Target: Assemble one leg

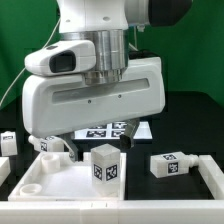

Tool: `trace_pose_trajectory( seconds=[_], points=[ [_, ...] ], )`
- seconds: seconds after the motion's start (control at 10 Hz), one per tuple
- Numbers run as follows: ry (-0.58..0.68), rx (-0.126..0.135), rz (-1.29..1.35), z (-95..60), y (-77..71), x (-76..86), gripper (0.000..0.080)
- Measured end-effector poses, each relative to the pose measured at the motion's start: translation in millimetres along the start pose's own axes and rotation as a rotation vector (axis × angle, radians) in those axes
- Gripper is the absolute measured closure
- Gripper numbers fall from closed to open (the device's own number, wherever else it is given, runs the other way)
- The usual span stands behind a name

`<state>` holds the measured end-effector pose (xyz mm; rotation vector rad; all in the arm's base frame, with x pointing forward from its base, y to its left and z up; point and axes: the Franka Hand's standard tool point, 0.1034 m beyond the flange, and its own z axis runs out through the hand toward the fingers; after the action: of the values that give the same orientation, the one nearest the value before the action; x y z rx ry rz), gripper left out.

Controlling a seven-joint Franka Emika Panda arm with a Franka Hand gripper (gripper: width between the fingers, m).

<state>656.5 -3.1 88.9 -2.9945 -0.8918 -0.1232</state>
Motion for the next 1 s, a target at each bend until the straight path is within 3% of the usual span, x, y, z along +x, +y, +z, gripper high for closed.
trace_pose_trajectory(
  seconds=[0.3, 0.7, 1.0],
  points=[
    [0.0, 0.0, 0.001, 0.0, 0.1, 0.0, 0.052],
    [0.001, 0.001, 0.053, 0.0, -0.2, 0.1, 0.0518],
    [0.009, -0.003, 0.343, 0.8, -4.5, 0.7, 0.0518]
  ],
)
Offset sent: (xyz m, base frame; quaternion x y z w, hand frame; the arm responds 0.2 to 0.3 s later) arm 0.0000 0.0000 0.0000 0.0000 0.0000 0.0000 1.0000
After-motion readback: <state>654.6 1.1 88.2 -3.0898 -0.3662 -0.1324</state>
